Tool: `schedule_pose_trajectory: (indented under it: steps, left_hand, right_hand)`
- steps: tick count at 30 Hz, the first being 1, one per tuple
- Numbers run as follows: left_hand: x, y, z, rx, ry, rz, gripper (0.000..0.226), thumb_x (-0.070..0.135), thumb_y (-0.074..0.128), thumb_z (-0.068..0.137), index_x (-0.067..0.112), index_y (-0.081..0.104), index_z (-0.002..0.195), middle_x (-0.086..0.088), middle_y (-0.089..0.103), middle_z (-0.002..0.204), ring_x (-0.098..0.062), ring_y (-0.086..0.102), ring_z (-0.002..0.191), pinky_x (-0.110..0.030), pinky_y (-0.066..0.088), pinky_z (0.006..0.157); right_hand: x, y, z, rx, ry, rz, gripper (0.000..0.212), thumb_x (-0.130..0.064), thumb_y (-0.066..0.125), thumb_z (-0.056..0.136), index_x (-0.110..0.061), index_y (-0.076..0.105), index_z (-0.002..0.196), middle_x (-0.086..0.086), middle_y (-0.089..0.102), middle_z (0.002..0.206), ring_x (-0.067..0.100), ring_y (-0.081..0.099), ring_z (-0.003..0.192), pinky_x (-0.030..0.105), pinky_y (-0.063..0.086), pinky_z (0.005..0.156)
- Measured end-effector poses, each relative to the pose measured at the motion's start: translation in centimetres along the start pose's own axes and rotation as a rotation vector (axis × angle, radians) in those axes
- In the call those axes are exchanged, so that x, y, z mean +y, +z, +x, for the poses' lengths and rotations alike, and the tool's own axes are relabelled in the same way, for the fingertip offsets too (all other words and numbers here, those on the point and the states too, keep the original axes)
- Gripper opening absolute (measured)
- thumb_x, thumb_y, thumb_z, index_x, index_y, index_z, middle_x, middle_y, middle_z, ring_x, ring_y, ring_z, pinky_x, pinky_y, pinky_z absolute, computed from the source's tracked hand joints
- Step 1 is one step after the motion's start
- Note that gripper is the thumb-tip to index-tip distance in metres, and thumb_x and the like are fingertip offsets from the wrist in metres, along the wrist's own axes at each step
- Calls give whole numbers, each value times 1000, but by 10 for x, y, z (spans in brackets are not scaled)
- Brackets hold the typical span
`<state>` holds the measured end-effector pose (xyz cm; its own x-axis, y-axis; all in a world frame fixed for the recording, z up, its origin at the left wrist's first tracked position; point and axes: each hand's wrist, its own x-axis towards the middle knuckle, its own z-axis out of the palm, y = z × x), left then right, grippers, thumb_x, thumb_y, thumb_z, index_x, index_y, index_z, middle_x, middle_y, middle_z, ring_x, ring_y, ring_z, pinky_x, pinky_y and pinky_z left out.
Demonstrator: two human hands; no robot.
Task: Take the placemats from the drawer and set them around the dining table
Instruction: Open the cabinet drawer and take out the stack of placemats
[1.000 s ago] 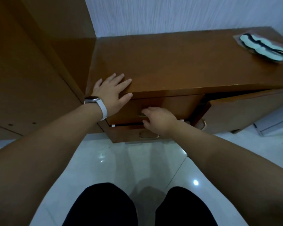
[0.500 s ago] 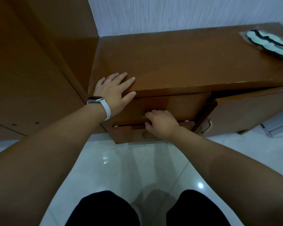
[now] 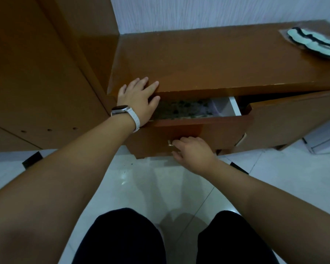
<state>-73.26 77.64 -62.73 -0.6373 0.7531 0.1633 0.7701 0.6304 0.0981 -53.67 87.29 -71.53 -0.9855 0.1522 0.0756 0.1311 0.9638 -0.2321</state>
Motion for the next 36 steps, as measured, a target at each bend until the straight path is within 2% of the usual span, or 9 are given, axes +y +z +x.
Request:
schedule_pose_trajectory:
  steps: [3,7,13,27,36]
  left_hand:
    - [3,2,-2,-14,-24,10,52,52,31,97,38,27,147,2,23,158,-22,14,146,-50,9,116]
    - [6,0,-5,-40,-28,0,54,52,30,98,38,24,149,1,18,160,-23,11,146,-52,7,117]
    - [10,-2,-5,-70,-45,5,55,53,31,98,38,22,150,2,15,160,-22,8,147,-52,5,116]
    - [9,-2,-6,-87,-44,33,58,56,31,96,39,18,150,2,13,161,-22,7,147,-53,4,117]
    - [7,-3,-7,-85,-23,20,58,55,32,96,39,18,150,2,13,161,-22,7,147,-53,4,116]
  right_hand:
    - [-12,3,-19,40,33,-32,21,-31,51,87,-19,67,87,0,63,74,25,59,65,32,34,59]
    - [-27,10,-45,93,77,-24,24,-30,46,82,-19,67,75,0,59,64,25,56,56,31,37,54]
    - [-35,12,-68,61,123,0,27,-33,45,81,-20,69,82,-1,61,66,25,57,61,33,43,59]
    - [-46,10,-91,-1,171,59,26,-37,50,81,-22,71,84,-3,64,69,23,58,65,34,42,63]
    - [-55,8,-107,29,170,83,28,-42,51,76,-22,70,82,-4,62,67,22,59,64,32,46,62]
